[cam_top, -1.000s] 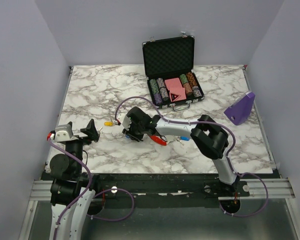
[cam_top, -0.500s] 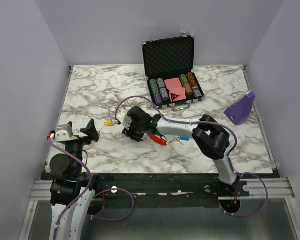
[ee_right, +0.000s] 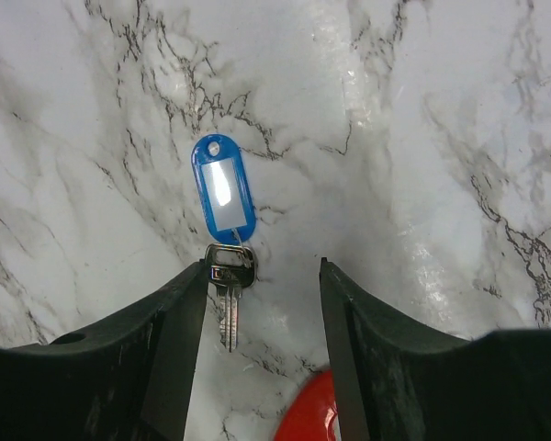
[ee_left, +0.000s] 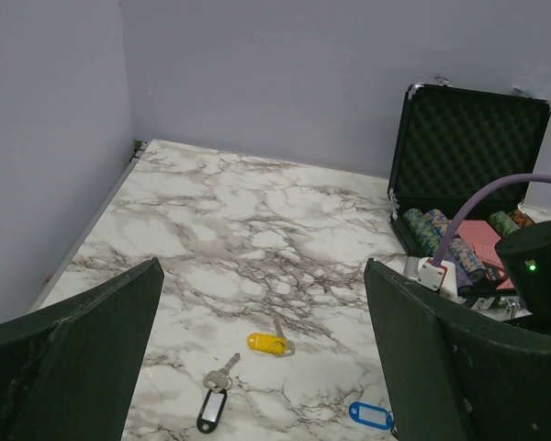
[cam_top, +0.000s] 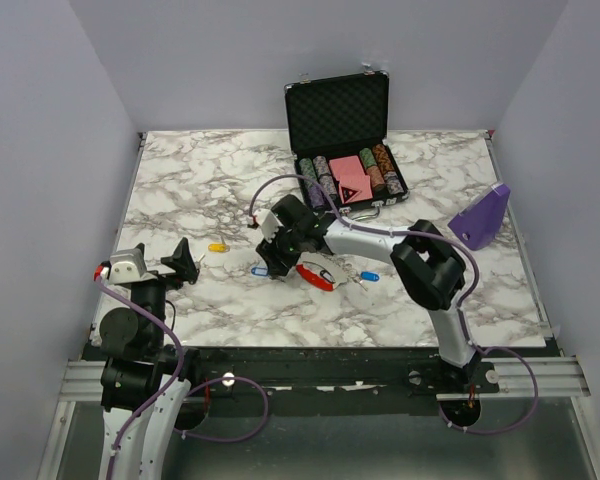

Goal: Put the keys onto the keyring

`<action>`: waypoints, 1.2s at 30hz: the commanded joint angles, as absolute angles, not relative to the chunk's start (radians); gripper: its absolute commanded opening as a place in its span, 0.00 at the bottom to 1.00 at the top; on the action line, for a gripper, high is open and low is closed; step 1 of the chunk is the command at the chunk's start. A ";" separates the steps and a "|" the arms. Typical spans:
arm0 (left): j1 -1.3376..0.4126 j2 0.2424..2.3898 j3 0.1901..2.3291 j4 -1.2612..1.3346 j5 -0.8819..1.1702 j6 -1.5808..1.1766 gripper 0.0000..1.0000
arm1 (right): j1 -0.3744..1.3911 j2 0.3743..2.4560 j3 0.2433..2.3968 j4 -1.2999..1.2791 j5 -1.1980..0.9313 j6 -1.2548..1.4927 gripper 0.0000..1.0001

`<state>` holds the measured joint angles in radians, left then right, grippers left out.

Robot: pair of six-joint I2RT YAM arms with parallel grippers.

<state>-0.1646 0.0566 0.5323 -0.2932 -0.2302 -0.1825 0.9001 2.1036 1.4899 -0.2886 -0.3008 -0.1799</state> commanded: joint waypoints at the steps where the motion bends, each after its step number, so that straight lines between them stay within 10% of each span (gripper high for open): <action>1: -0.158 0.052 0.528 -0.285 -0.229 -0.169 0.99 | 0.867 2.106 1.531 -0.304 -0.437 -0.080 0.61; 21: -0.160 0.055 0.528 -0.287 -0.226 -0.167 0.99 | 0.838 2.203 1.551 -0.301 -0.531 0.011 0.47; 36: -0.158 0.081 0.523 -0.264 -0.046 -0.164 0.99 | 0.809 2.114 1.543 -0.328 -0.684 -0.168 0.01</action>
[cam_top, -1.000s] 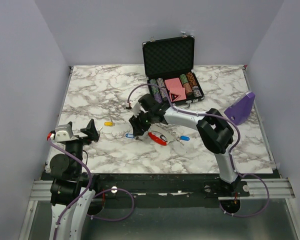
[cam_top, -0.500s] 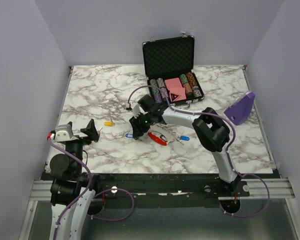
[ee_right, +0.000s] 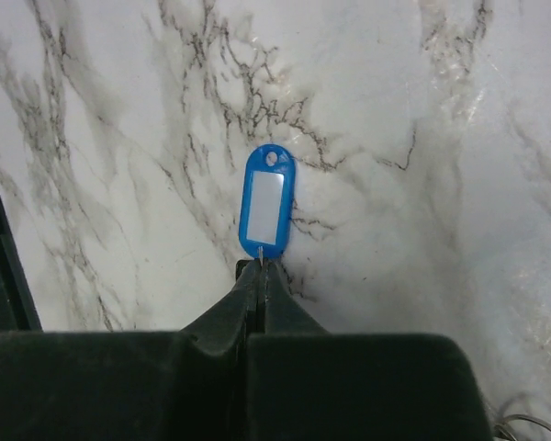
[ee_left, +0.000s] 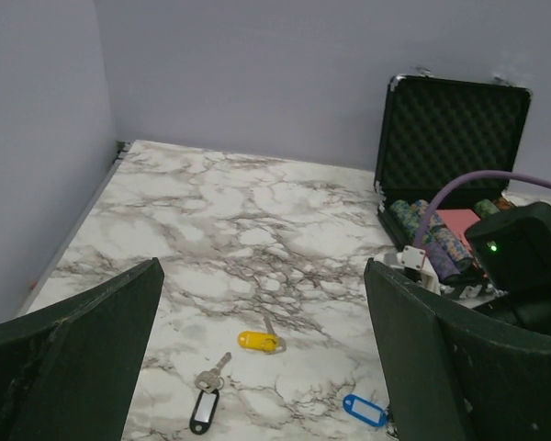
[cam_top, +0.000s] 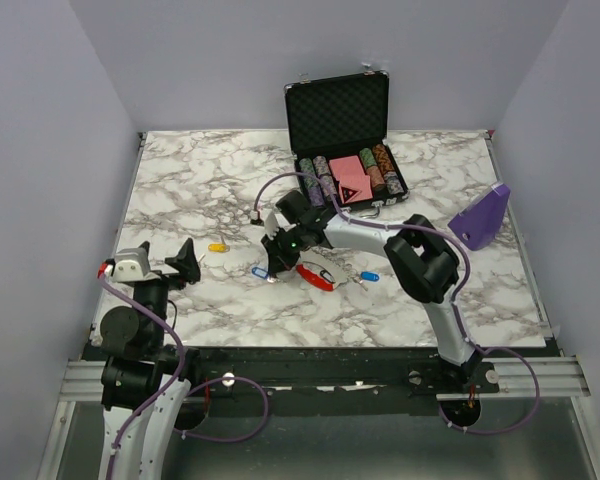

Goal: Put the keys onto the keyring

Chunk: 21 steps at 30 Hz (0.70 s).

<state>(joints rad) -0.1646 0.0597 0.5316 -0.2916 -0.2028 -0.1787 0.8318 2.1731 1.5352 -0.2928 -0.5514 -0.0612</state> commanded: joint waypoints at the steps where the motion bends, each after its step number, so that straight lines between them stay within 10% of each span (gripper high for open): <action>1: -0.158 0.083 0.520 -0.252 -0.002 -0.170 0.99 | 0.799 2.086 1.545 -0.346 -0.734 -0.213 0.01; 13: -0.160 0.218 0.517 -0.075 0.863 -0.397 0.93 | 0.782 1.600 1.329 -0.735 -0.945 -0.937 0.01; 21: -0.339 0.224 0.356 0.221 0.924 -0.431 0.83 | 0.767 1.448 1.192 -0.867 -0.951 -1.259 0.01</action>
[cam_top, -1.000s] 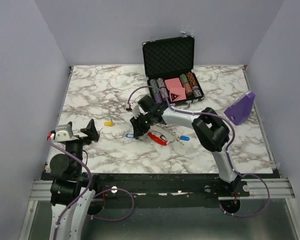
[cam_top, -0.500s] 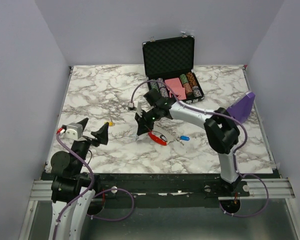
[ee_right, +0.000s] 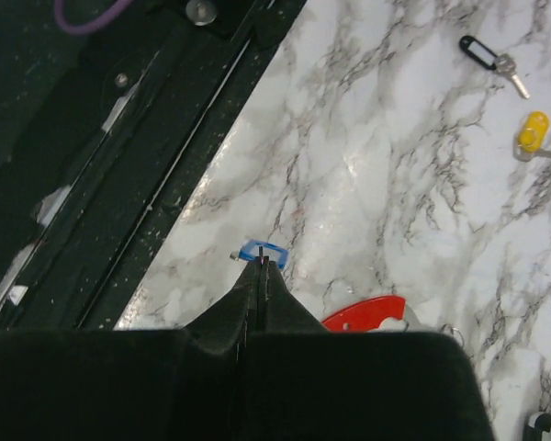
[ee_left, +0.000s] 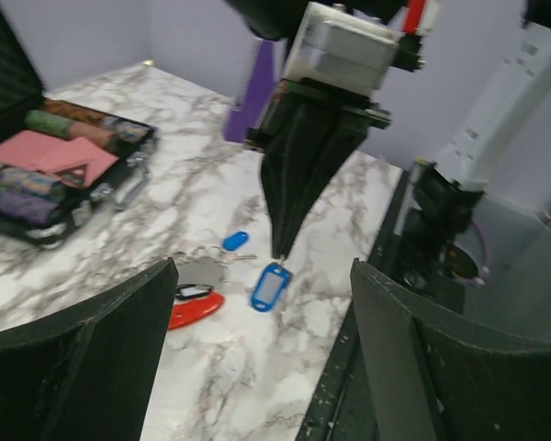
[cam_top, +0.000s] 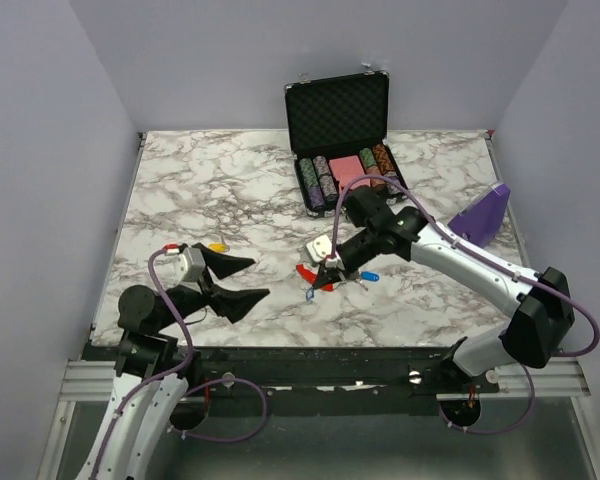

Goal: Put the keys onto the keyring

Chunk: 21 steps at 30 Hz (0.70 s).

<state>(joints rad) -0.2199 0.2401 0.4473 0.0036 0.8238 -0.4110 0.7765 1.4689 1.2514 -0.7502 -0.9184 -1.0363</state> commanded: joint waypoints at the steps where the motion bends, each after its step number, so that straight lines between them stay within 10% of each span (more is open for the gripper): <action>1: -0.392 0.224 0.330 0.245 0.901 -0.396 0.83 | 0.764 1.439 1.178 -0.880 -0.953 -1.299 0.01; 8: -0.658 0.296 0.348 0.124 0.657 -0.170 0.84 | 0.755 1.388 1.094 -0.891 -0.982 -1.411 0.01; 9: -0.676 0.308 0.356 0.108 0.634 -0.154 0.99 | 0.755 1.384 1.088 -0.891 -0.985 -1.416 0.01; 21: -0.856 0.514 0.325 0.262 0.427 -0.179 0.95 | 0.741 1.388 1.077 -0.874 -1.015 -1.402 0.01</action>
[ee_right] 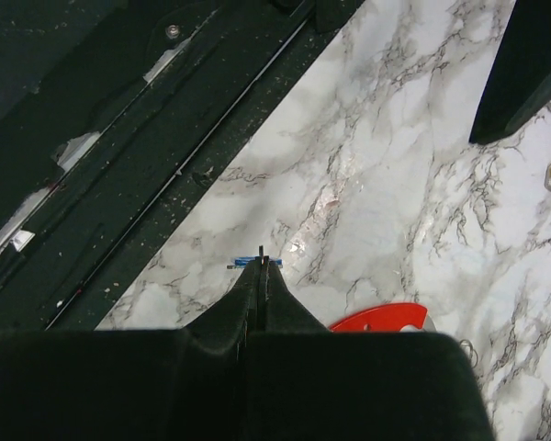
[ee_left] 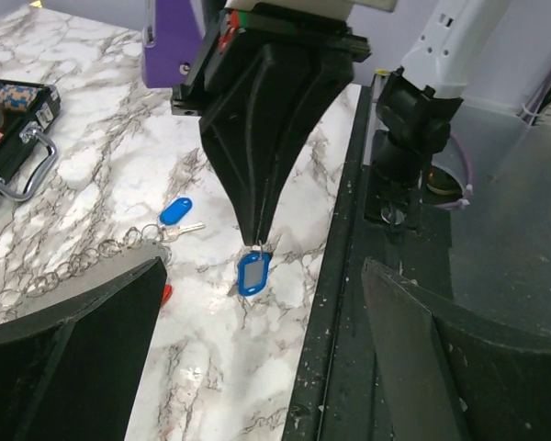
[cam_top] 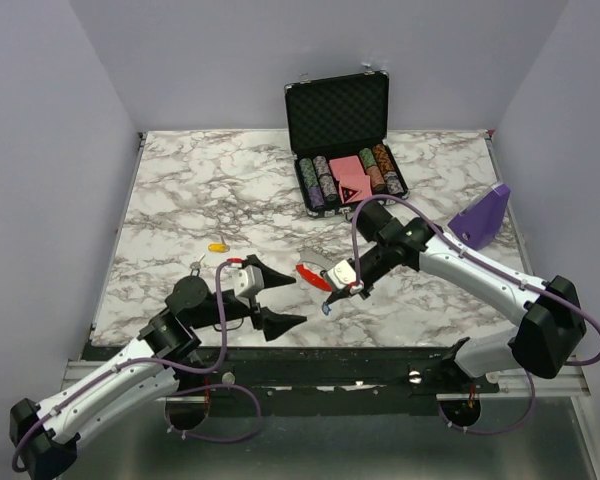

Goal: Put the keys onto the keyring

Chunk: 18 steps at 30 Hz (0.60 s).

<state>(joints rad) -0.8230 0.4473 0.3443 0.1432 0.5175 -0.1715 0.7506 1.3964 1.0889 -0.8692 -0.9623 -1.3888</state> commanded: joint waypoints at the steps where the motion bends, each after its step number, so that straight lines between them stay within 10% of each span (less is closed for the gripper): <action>1: -0.861 0.528 0.319 0.268 0.423 -0.175 0.90 | 0.738 1.390 1.074 -0.868 -1.014 -1.393 0.01; 7: -0.962 0.612 0.311 0.250 0.287 -0.074 0.60 | 0.730 1.402 1.074 -0.841 -1.015 -1.344 0.01; 18: -1.043 0.744 0.351 0.284 0.252 0.023 0.43 | 0.722 1.405 1.066 -0.776 -1.003 -1.238 0.01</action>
